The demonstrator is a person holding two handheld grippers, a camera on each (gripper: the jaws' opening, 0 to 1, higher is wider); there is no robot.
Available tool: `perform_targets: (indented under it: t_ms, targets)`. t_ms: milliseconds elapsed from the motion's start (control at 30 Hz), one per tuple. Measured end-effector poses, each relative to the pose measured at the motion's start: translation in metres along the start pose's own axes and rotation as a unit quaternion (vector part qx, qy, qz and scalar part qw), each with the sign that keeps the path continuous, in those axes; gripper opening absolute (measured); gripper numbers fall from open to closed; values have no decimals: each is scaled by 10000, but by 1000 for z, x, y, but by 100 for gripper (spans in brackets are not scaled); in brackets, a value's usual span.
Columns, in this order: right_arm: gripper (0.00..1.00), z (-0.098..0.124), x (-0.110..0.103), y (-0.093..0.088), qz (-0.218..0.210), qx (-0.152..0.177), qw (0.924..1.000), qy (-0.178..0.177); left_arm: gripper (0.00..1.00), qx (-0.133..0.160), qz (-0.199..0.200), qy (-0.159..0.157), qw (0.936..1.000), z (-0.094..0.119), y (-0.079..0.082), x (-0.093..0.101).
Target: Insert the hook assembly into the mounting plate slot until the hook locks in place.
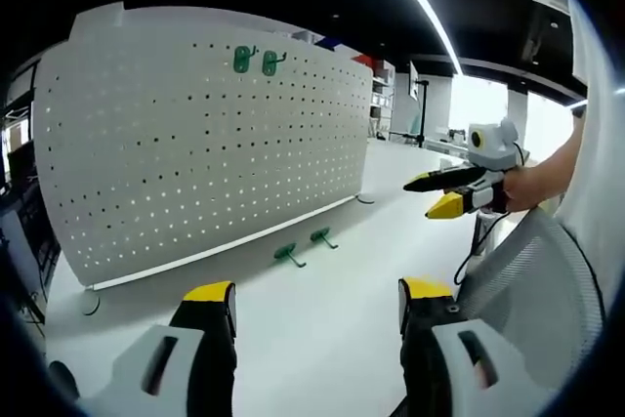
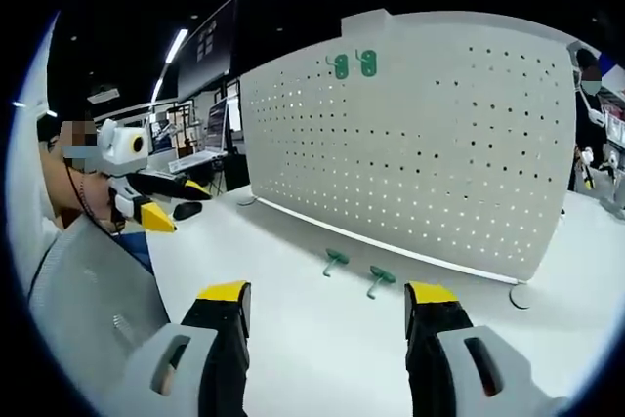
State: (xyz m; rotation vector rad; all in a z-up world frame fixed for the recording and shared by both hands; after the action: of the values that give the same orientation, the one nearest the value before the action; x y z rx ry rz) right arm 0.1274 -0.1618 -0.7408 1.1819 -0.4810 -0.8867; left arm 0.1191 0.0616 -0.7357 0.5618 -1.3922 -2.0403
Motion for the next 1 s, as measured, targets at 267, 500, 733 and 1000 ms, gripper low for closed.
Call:
perform_targets:
  t_ms: [267,500,733,1000]
  targets:
    - [61,0,0,-1,14,-20,10000,11,70,-131,-406,-269,9987,-13,8,-7]
    - [61,-1,-1,-2,38,-48,10000,32,71,-397,-696,-530,9954,-28,9,-14]
    - [62,1,2,-3,10,-47,10000,-15,71,-523,-898,-662,9924,-39,15,-24]
    - [62,1,3,-4,-12,-68,10000,-57,72,-634,-1047,-897,9884,-55,22,-36]
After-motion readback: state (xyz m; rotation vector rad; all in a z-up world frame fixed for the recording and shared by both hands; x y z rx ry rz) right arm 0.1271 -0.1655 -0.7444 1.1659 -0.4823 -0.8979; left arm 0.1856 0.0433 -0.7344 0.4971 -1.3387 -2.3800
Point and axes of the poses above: the point that each gripper's makers call its tool centre point, and the gripper's own axes: z roughly backward along the fingers, x roughly to its right, y roughly out of its top, the point moved 2 cm from there along z, roughly backward along the fingers, and after that the axes turned 5 degrees about -z, right-handed, at the moved point
